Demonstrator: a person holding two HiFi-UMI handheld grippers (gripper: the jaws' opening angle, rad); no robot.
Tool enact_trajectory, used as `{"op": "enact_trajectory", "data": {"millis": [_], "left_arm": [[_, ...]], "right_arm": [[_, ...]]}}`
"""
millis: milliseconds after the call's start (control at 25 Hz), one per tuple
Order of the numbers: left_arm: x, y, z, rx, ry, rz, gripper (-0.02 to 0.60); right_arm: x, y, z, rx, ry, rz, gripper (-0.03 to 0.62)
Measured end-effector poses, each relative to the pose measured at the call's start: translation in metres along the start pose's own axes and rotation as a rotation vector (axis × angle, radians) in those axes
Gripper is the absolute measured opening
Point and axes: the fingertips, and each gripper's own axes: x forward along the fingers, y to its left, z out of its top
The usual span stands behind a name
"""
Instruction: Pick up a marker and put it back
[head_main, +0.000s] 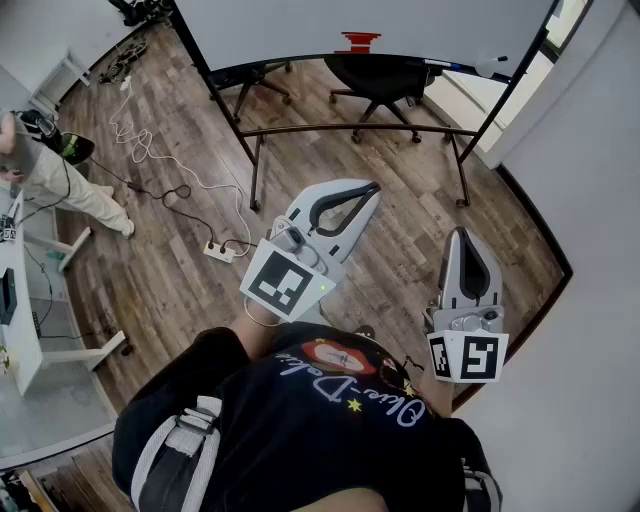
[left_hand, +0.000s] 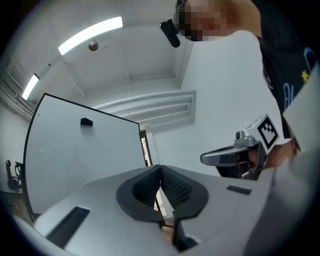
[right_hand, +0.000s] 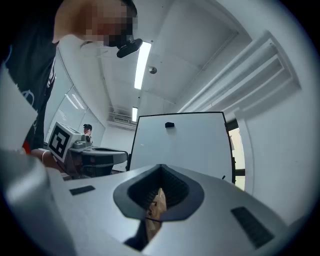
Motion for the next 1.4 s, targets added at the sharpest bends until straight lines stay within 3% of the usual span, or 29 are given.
{"op": "enact_trajectory", "data": {"millis": [200,440,880,1160,1400], "left_arm": [[0.003,-0.009,0.001,0.009,0.009,0.018,0.003],[0.001,-0.024,-0.004,0.025,0.03,0.046,0.003],[0.005,-0.04,-0.005,0.044,0.068,0.106,0.003],[0.019,-0.053,0.002,0.08,0.052,0.072,0.003],[0.029,-0.074,0.002,0.05,0.036,0.039,0.003]], "right_arm": [[-0.007,-0.009,-0.002,0.003,0.002,0.008,0.0],[-0.019,-0.022,-0.006,0.103,-0.053,0.03,0.0],[-0.032,-0.037,-0.009,0.113,-0.061,0.111,0.0],[-0.044,-0.053,-0.001,0.099,-0.094,0.096,0.0],[-0.064,-0.066,-0.003,0.097,-0.088,0.066,0.0]]}}
